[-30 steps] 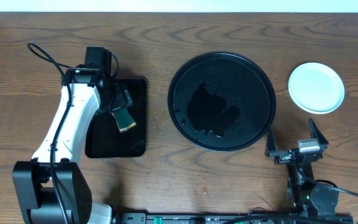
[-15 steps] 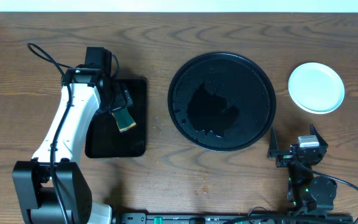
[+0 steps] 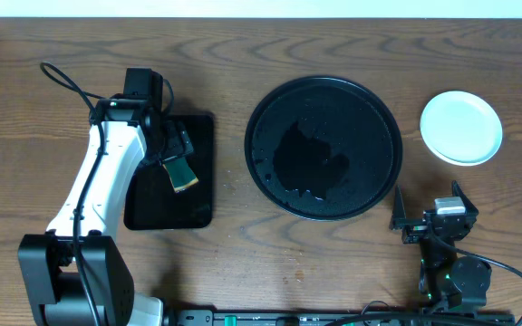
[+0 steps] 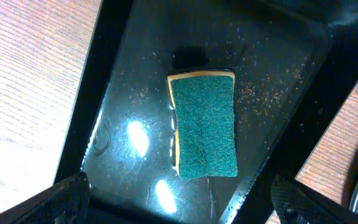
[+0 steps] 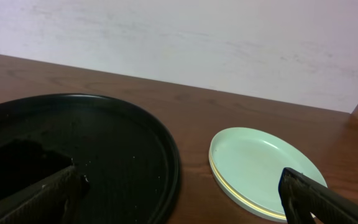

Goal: Clean dirty plates on tray and stack at the side

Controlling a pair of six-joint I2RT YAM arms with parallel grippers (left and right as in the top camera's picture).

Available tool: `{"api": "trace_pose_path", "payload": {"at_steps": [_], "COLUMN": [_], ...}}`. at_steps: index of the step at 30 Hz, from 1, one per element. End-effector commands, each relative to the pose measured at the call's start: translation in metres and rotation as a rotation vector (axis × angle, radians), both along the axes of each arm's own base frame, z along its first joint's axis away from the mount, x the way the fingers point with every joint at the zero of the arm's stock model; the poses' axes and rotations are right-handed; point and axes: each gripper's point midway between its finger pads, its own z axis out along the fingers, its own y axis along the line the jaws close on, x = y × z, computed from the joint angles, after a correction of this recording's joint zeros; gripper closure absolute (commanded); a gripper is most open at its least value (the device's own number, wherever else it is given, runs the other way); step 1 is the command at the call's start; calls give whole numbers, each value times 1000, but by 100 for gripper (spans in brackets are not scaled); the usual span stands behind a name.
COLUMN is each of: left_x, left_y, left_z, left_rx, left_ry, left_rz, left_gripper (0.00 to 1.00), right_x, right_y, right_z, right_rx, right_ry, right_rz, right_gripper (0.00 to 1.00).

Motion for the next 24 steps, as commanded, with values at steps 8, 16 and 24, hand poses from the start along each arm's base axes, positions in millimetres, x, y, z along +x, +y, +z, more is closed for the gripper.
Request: {"api": "trace_pose_path", "payload": {"at_steps": [8,16,24], "left_x": [-2,-38,-113], "left_y": [-1,0,11], "left_z": [27,135,143], "left_rx": [7,-5,25], "left_ry": [-82,-457,-647], "left_rz": [-14,-13,9], "left_gripper": [7,7,7], "right_x": [0,0,0], "right_y": [-3,-3,-3], "right_z": [0,0,0], "right_rx": [14,14,14], "right_ry": [1,1,1], "right_rz": [-16,-16,-16], "right_gripper": [1,1,1]}}
